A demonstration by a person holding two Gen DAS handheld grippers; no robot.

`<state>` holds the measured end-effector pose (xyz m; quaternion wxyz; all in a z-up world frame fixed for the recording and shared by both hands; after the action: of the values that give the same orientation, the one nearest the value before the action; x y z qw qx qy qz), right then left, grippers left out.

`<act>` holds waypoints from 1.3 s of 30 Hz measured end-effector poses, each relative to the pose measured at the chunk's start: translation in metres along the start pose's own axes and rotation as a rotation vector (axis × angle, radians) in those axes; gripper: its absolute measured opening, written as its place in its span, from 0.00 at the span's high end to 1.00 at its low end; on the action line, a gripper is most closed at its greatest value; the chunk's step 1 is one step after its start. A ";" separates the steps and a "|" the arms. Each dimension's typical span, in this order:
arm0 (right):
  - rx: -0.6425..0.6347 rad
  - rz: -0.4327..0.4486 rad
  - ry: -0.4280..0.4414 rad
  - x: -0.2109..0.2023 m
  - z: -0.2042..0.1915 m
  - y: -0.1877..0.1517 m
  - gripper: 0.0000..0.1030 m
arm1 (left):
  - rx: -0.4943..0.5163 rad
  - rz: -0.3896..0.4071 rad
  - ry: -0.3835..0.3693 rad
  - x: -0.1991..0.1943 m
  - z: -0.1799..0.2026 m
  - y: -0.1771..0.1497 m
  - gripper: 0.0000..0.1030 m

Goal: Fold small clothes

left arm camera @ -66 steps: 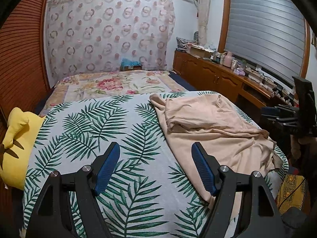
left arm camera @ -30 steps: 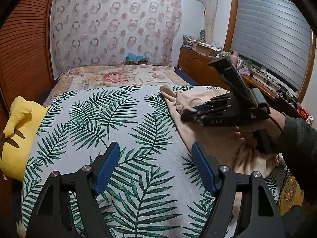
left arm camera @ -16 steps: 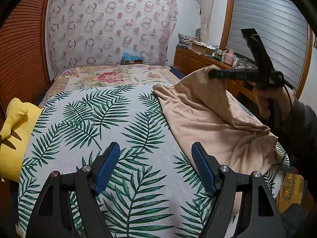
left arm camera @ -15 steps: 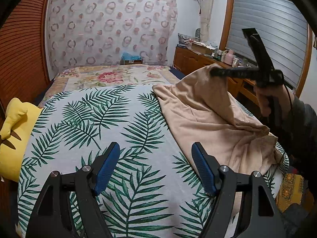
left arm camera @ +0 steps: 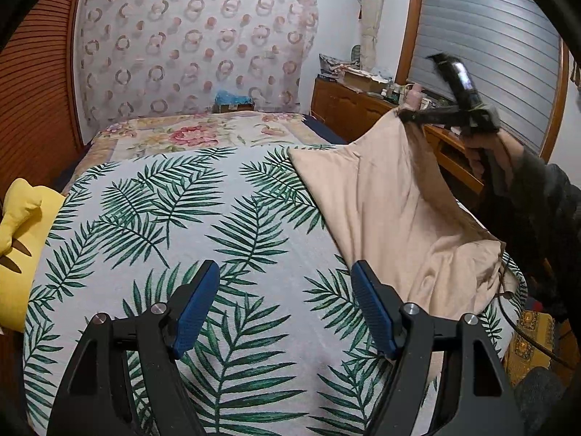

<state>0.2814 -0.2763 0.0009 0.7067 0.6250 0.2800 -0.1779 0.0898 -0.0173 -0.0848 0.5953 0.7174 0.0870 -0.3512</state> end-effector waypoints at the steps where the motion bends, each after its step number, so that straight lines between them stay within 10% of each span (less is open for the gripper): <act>1: -0.001 -0.020 -0.024 0.008 -0.002 -0.002 0.94 | 0.003 -0.002 -0.003 0.001 0.001 0.000 0.27; 7: 0.078 -0.100 -0.034 0.027 0.000 -0.012 0.64 | 0.013 -0.014 -0.017 0.003 0.008 -0.002 0.27; 27: 0.097 -0.130 0.212 -0.125 -0.018 -0.161 0.64 | 0.055 -0.063 -0.120 0.018 0.045 -0.006 0.27; 39: 0.187 -0.131 0.263 -0.170 -0.001 -0.186 0.64 | 0.080 -0.112 -0.153 0.021 0.061 -0.020 0.27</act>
<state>0.0370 -0.3210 -0.0401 0.5898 0.6861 0.3925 -0.1657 0.0696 -0.0739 -0.1161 0.5505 0.7058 0.0673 -0.4409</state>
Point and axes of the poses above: each gripper's, at about its wrist camera, not at the fingertips, and x roughly the way its jaws point, z to its right, y to its top, the point moved 2 cm from there along x, roughly the way its jaws point, and after that the axes turned 14 degrees about x, right-handed, at the moved point
